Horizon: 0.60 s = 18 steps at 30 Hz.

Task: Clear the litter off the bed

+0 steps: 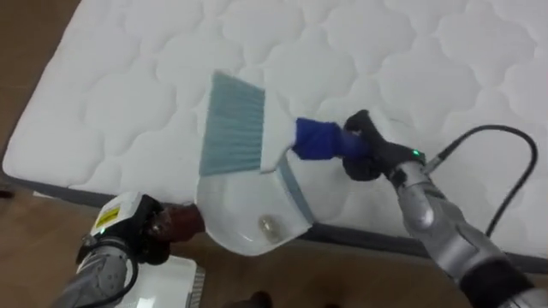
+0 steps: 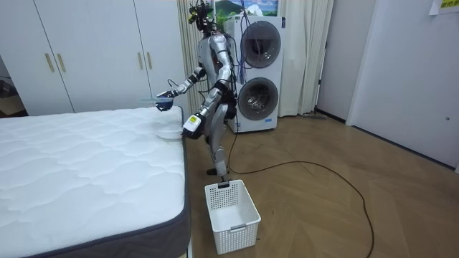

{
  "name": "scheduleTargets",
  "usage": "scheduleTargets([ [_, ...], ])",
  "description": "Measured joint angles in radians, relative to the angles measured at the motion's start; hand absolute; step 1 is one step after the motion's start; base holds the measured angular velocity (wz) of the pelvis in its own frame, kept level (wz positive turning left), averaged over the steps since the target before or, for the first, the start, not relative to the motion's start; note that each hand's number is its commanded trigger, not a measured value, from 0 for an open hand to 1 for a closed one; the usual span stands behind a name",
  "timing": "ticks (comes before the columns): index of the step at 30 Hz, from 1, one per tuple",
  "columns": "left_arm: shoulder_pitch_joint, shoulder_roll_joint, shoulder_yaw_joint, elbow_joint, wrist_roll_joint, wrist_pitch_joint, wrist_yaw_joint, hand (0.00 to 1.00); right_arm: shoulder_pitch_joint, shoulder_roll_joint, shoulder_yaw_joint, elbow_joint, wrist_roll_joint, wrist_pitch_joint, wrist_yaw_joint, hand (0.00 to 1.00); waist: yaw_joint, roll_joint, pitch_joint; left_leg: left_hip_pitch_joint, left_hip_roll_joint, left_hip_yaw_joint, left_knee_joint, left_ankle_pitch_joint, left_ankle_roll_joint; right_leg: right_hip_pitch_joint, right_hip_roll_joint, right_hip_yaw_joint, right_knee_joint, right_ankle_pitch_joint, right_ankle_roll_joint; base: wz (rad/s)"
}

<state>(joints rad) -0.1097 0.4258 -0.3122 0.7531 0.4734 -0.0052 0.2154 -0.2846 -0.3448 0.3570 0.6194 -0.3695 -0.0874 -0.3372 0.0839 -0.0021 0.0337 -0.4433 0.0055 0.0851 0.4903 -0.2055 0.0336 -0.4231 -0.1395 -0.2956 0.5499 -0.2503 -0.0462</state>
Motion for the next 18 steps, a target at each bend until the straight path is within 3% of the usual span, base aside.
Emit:
scheduleTargets([
  [2, 0.020, -0.009, 0.026, -0.014, 0.000, -0.001, 0.008, 1.00, 0.038, -0.005, -0.057, 0.000, 0.051, -0.007, -0.038, 0.09, -0.011, -0.002, -0.0021, 0.022, -0.002, 0.007, -0.015, 0.002, 0.002, 0.017, 0.001, 0.006, -0.012, 0.003, 0.004, -0.11],
  [3, 0.037, -0.018, 0.047, -0.027, 0.000, -0.002, 0.014, 1.00, 0.063, -0.005, -0.096, 0.000, 0.064, -0.007, -0.067, 0.00, -0.020, -0.003, -0.0045, 0.042, -0.002, 0.013, -0.028, 0.003, 0.004, 0.033, 0.002, 0.011, -0.022, 0.004, 0.007, -0.13],
  [5, 0.059, -0.025, 0.071, -0.041, 0.000, -0.003, 0.016, 1.00, 0.089, -0.007, -0.135, 0.000, 0.095, -0.008, -0.107, 0.00, -0.031, -0.003, -0.0096, 0.075, -0.002, 0.022, -0.058, 0.010, 0.006, 0.062, 0.008, 0.018, -0.051, 0.011, 0.012, -0.11],
  [8, 0.091, -0.028, 0.087, -0.069, 0.001, -0.006, 0.017, 1.00, 0.128, -0.009, -0.189, 0.000, 0.108, -0.015, -0.147, 0.00, -0.058, -0.002, -0.0253, 0.127, 0.001, 0.023, -0.096, 0.017, 0.005, 0.123, 0.024, 0.021, -0.104, 0.027, 0.020, -0.05],
  [10, 0.117, -0.037, 0.105, -0.091, 0.010, -0.005, 0.015, 1.00, 0.151, -0.010, -0.209, -0.002, 0.118, -0.015, -0.158, 0.00, -0.066, -0.004, -0.0297, 0.171, -0.001, 0.026, -0.120, 0.017, 0.005, 0.162, 0.025, 0.021, -0.122, 0.029, 0.023, -0.06],
  [14, 0.170, -0.068, 0.164, -0.155, 0.022, -0.007, 0.009, 1.00, 0.190, -0.008, -0.263, -0.025, 0.174, -0.015, -0.177, 0.00, -0.061, -0.007, -0.0339, 0.237, -0.002, 0.043, -0.163, 0.017, 0.004, 0.212, 0.037, 0.051, -0.157, 0.033, 0.030, -0.10],
  [18, 0.199, -0.084, 0.204, -0.198, 0.021, -0.007, 0.007, 1.00, 0.195, -0.008, -0.285, -0.061, 0.209, -0.023, -0.220, 0.00, -0.064, -0.008, -0.0336, 0.288, -0.003, 0.044, -0.186, 0.017, 0.004, 0.263, 0.041, 0.049, -0.182, 0.032, 0.031, -0.01],
])
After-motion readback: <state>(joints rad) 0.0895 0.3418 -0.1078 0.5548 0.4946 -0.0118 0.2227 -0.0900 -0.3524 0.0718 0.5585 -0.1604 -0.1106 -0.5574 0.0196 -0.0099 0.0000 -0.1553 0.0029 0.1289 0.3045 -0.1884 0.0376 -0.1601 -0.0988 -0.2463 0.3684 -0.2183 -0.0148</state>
